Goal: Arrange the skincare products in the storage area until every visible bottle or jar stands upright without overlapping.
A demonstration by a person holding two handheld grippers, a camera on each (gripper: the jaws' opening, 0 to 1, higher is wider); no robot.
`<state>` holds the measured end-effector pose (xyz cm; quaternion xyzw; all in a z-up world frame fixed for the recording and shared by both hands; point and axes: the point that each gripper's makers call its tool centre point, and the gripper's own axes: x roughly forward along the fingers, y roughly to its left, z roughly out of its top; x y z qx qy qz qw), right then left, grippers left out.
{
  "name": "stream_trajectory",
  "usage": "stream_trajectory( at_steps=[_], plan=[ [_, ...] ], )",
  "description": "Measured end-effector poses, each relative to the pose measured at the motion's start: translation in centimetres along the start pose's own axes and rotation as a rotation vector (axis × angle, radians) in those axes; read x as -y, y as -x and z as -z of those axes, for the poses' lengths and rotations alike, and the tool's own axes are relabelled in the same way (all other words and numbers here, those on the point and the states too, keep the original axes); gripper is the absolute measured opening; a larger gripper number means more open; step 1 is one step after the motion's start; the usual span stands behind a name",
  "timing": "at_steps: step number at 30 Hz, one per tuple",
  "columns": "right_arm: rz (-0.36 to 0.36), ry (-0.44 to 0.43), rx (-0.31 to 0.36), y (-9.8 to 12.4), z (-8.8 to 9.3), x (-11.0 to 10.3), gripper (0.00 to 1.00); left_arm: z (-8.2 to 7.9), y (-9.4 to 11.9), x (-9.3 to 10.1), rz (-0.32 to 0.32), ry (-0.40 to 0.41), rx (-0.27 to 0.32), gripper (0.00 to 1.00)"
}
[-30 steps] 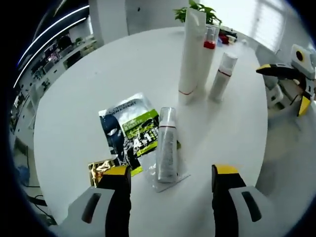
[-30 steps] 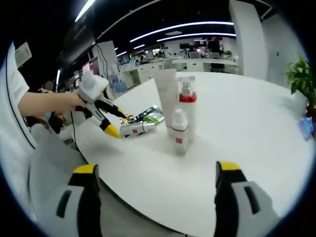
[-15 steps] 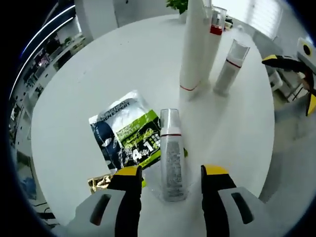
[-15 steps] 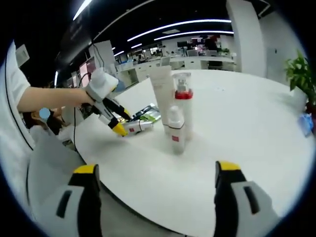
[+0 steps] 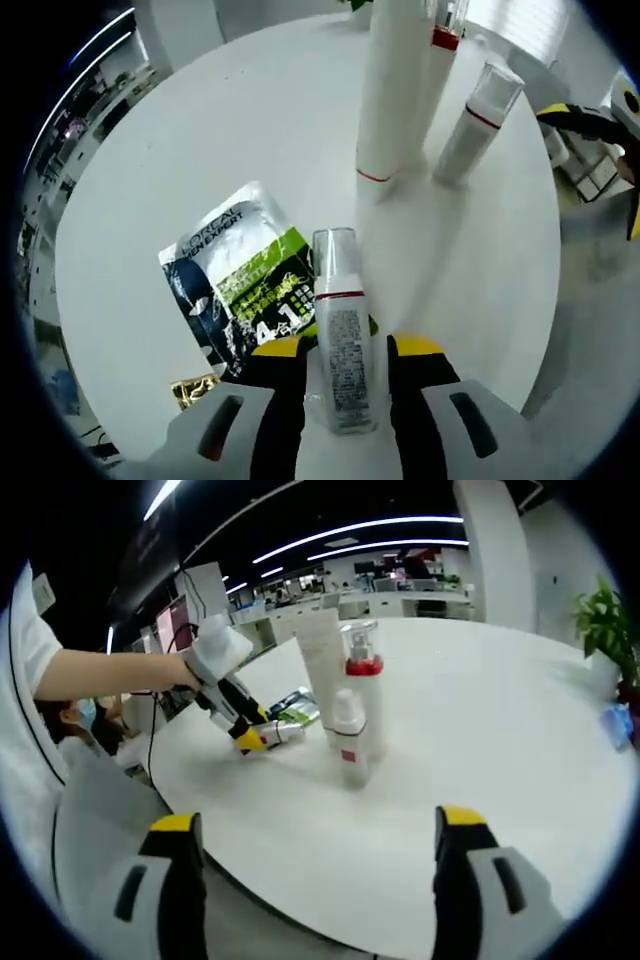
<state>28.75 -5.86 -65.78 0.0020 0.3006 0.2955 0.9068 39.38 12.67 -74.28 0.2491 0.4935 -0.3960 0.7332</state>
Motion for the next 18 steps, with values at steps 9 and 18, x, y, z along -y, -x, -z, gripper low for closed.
stream_trajectory(
  at_steps=[9,18],
  plan=[
    [-0.002,0.002,-0.005,-0.17,0.08,-0.03,0.95,-0.04,-0.04,-0.38,-0.004,0.009,-0.014,0.18],
    [0.000,0.007,-0.008,-0.17,-0.03,-0.05,0.95,0.08,-0.29,-0.54,-0.010,0.018,-0.005,0.17]
  ],
)
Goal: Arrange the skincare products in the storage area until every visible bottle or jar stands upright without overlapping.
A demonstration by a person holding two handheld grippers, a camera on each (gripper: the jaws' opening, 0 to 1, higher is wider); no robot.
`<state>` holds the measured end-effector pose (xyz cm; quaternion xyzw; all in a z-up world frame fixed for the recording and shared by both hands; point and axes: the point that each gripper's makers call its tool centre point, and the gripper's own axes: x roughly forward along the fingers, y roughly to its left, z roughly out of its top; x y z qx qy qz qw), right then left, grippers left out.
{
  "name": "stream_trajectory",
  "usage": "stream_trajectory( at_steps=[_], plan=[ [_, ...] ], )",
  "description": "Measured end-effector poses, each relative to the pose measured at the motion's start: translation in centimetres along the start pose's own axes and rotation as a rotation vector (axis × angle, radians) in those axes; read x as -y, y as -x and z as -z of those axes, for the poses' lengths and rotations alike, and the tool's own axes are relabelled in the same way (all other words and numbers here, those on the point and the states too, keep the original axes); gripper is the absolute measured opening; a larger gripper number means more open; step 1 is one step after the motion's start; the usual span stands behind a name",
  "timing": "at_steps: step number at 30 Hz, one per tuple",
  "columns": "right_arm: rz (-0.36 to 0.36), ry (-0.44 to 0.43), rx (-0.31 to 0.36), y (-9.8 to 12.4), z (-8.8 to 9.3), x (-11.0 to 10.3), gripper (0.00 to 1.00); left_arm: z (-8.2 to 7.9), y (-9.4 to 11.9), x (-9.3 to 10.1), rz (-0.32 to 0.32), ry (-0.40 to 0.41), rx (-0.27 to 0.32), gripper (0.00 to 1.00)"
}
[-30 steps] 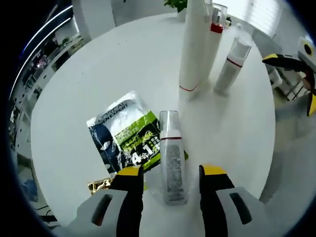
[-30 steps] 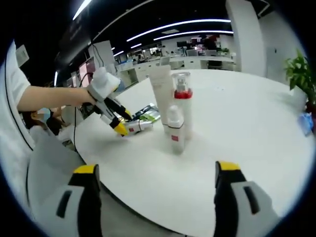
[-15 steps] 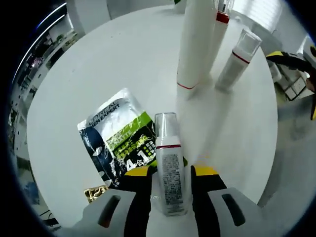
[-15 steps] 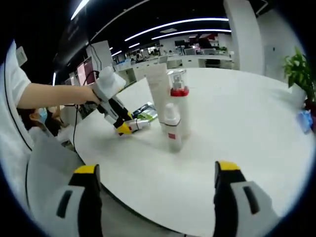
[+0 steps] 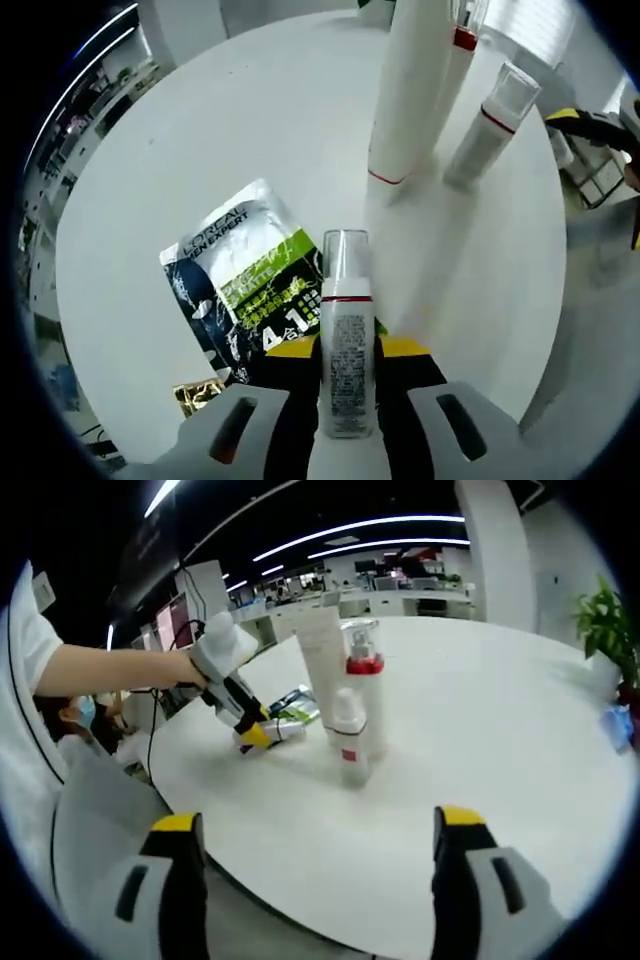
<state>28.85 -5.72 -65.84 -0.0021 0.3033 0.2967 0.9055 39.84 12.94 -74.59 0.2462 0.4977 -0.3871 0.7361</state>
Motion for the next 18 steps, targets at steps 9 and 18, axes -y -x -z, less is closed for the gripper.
stream_trajectory(
  at_steps=[9,18],
  plan=[
    [0.004,0.005,-0.001,0.1,-0.1,-0.1,0.95,-0.4,0.0,0.1,0.005,0.013,0.020,0.17],
    [0.003,0.012,0.000,0.3,-0.3,-0.4,0.95,-0.3,0.7,0.9,0.026,0.045,0.054,0.17]
  ],
)
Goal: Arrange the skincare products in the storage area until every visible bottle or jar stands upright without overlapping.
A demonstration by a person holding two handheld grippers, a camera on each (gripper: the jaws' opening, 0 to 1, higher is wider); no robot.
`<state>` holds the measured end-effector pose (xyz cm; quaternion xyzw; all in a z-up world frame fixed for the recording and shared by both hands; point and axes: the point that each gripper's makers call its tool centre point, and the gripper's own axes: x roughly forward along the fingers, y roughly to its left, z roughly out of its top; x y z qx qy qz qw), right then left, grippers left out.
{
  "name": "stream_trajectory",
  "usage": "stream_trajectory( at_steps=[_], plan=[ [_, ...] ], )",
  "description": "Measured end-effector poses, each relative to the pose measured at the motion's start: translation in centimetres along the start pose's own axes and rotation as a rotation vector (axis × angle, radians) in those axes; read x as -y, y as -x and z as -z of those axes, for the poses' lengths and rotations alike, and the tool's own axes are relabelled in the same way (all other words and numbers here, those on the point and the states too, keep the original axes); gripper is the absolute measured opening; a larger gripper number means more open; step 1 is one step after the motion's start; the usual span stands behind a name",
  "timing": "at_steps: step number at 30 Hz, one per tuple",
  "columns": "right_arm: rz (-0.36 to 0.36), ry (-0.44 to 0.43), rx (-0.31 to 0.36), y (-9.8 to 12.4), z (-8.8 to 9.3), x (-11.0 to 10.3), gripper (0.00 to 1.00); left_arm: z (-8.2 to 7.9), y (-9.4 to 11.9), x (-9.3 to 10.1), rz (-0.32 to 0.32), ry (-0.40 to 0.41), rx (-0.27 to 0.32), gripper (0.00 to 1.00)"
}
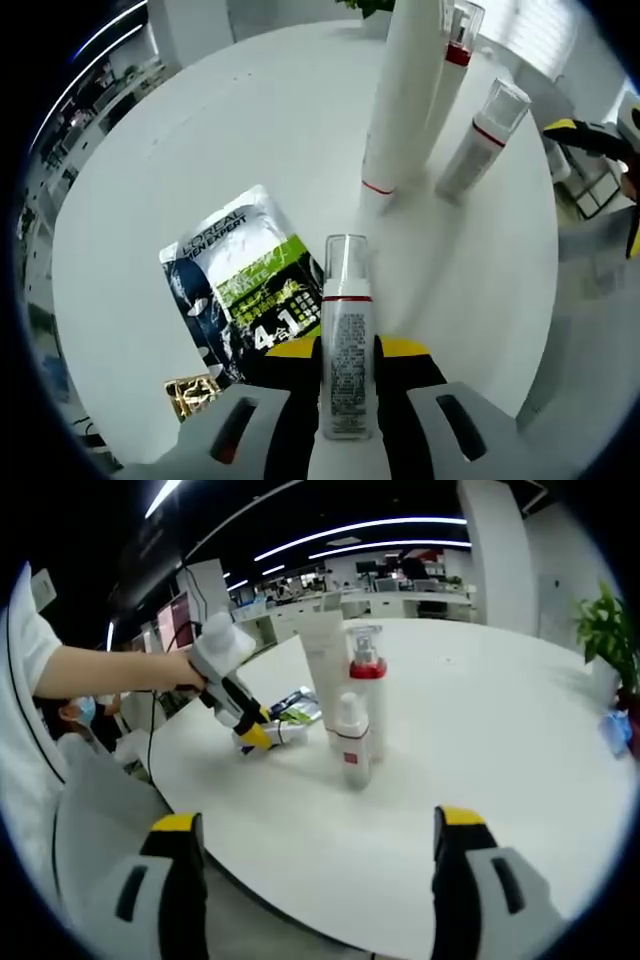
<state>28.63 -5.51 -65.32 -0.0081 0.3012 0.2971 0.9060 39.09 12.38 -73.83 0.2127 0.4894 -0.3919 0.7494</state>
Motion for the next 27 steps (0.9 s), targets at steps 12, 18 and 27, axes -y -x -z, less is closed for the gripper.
stream_trajectory(
  at_steps=[12,18,27],
  plan=[
    [-0.028,0.011,-0.003,-0.1,-0.1,-1.1,0.94,0.4,2.0,2.1,0.055,0.128,0.103,0.17],
    [-0.044,0.012,0.003,-0.2,-0.4,-1.6,0.93,0.4,3.4,3.5,0.086,0.187,0.167,0.17],
    [-0.079,-0.043,0.053,-0.1,-1.4,-2.4,0.92,0.7,5.5,4.9,0.096,0.243,0.240,0.17]
  ],
)
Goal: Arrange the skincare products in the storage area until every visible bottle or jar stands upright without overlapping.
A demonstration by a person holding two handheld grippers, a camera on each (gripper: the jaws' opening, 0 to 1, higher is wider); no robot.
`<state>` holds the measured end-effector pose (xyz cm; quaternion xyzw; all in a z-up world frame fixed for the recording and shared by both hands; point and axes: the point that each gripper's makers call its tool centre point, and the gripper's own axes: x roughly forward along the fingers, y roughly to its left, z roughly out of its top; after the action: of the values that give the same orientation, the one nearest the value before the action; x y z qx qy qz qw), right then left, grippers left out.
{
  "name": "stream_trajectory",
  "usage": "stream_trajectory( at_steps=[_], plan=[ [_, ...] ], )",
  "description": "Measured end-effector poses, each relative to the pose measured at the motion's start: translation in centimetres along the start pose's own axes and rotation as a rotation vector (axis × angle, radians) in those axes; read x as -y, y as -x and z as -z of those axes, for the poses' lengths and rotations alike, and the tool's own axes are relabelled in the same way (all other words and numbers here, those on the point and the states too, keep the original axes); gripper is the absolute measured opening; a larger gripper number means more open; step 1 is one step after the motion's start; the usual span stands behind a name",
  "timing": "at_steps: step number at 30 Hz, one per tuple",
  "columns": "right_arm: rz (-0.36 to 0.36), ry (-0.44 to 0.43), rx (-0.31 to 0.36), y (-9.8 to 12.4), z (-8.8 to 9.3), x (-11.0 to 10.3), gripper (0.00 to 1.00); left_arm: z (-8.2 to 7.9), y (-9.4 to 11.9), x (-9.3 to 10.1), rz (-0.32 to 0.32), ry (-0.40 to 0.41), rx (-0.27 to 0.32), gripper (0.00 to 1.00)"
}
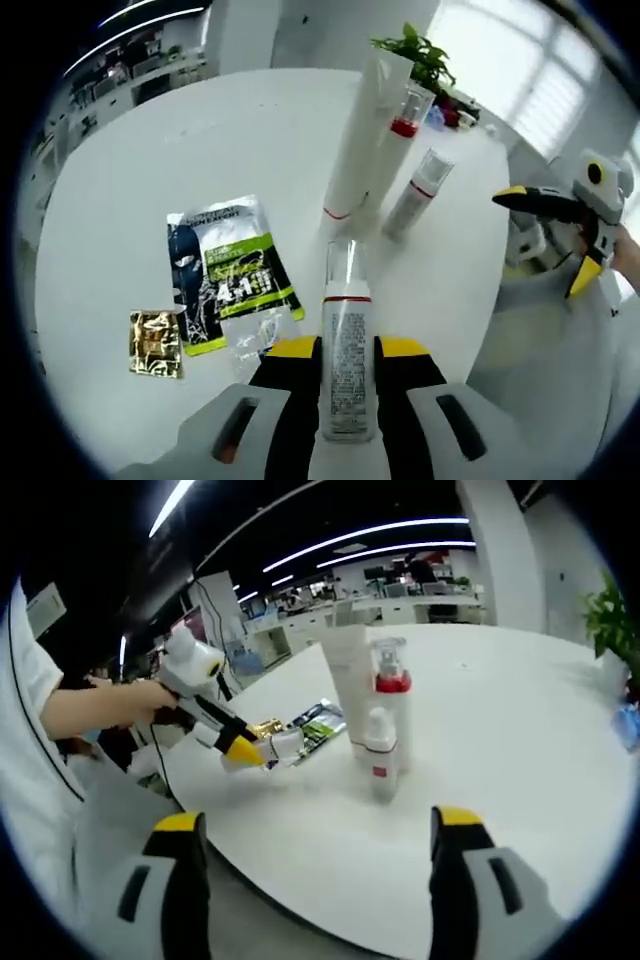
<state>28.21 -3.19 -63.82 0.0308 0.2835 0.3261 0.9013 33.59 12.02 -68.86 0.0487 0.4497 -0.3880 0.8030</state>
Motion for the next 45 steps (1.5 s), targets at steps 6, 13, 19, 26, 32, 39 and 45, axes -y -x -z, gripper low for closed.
stream_trajectory(
  at_steps=[6,13,19,26,32,39,45],
  plan=[
    [-0.020,-0.020,0.017,0.0,-0.4,-0.5,0.90,-0.2,1.0,1.1,0.026,0.047,0.066,0.17],
    [-0.121,-0.008,0.047,0.1,-1.2,-3.0,0.72,-0.7,2.4,2.8,0.041,0.041,0.139,0.17],
    [-0.182,-0.031,0.083,-0.1,-2.5,-4.6,0.62,-2.1,3.8,5.8,0.128,0.011,0.250,0.17],
    [-0.236,-0.076,0.149,-0.1,-4.2,-5.7,0.62,-3.2,5.4,8.1,0.194,-0.009,0.343,0.17],
    [-0.293,-0.122,0.205,0.0,-5.6,-7.2,0.58,-3.6,6.4,9.4,0.236,-0.005,0.397,0.17],
    [-0.355,-0.172,0.261,-0.2,-7.2,-8.9,0.53,-3.8,7.3,11.3,0.290,-0.026,0.449,0.17],
    [-0.370,-0.246,0.319,0.0,-8.4,-8.9,0.51,-4.0,8.2,12.6,0.336,-0.048,0.500,0.17]
  ],
)
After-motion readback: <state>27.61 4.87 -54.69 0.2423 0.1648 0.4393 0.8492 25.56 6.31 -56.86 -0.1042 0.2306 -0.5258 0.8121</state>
